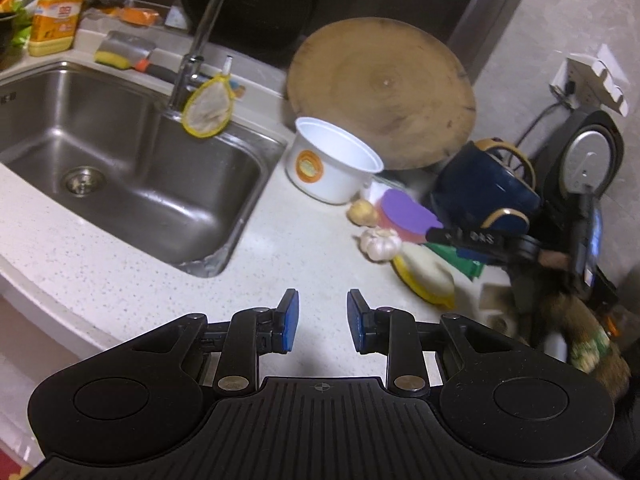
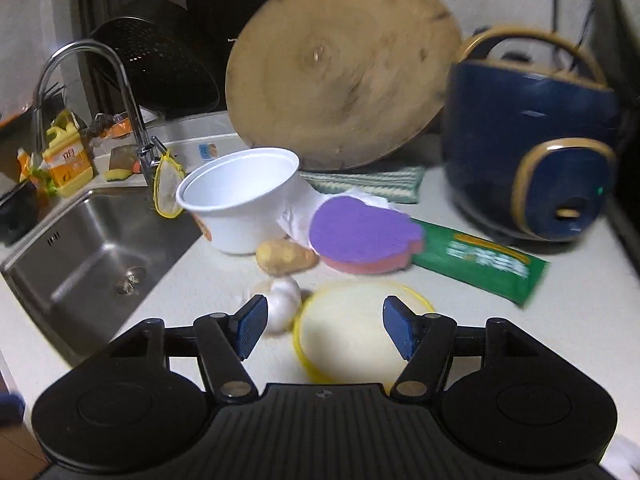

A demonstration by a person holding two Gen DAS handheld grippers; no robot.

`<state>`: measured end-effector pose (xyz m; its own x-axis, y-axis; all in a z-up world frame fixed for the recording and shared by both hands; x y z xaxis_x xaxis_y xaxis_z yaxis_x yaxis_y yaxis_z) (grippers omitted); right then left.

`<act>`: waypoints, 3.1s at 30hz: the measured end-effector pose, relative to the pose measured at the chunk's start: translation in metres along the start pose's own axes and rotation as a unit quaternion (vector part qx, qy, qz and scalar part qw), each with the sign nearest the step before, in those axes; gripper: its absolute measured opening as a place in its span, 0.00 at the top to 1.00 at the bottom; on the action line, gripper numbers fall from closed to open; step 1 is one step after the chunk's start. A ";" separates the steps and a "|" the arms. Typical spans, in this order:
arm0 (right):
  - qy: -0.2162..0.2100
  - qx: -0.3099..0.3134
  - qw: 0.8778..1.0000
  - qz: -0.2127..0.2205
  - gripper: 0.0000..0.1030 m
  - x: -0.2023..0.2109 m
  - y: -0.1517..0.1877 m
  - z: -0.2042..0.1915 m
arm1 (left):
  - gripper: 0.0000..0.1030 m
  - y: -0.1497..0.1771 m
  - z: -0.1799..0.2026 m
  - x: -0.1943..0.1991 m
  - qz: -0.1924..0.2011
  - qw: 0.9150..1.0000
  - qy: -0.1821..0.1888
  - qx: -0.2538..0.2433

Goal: Collect trash
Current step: 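Raise both open tools back over the counter, then reach the left tool toward the white garlic bulb on the counter, then close the left tool on the garlic bulb and lift it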

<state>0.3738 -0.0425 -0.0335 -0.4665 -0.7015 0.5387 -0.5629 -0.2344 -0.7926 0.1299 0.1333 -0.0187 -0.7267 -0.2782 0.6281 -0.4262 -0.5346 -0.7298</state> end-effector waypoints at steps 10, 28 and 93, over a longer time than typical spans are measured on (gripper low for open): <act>0.062 0.061 0.996 0.011 0.37 -0.064 -0.043 0.022 | 0.71 -0.003 0.011 -0.007 0.000 1.000 -0.016 0.007; -0.032 0.053 0.994 -0.094 0.61 -0.063 -0.025 0.038 | 0.71 0.004 0.033 -0.026 -0.017 1.000 -0.001 -0.011; -0.004 0.072 0.997 0.010 0.42 0.101 0.098 0.034 | 0.69 -0.061 0.163 -0.155 0.043 0.990 -0.008 -0.136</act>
<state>0.2944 -0.1592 -0.0665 -0.4719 -0.7118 0.5203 -0.4497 -0.3133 -0.8365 0.3559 0.0786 -0.0275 -0.7591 -0.3273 0.5627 -0.4937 -0.2738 -0.8254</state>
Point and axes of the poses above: each gripper's, at about its wrist camera, not at the fingertips, and x roughly against the way its jaws point, z to its right, y to its underside, the point moved 2 cm from there along -x, roughly the way its jaws point, and after that the axes turned 14 degrees about -y, right-handed, at the moved point
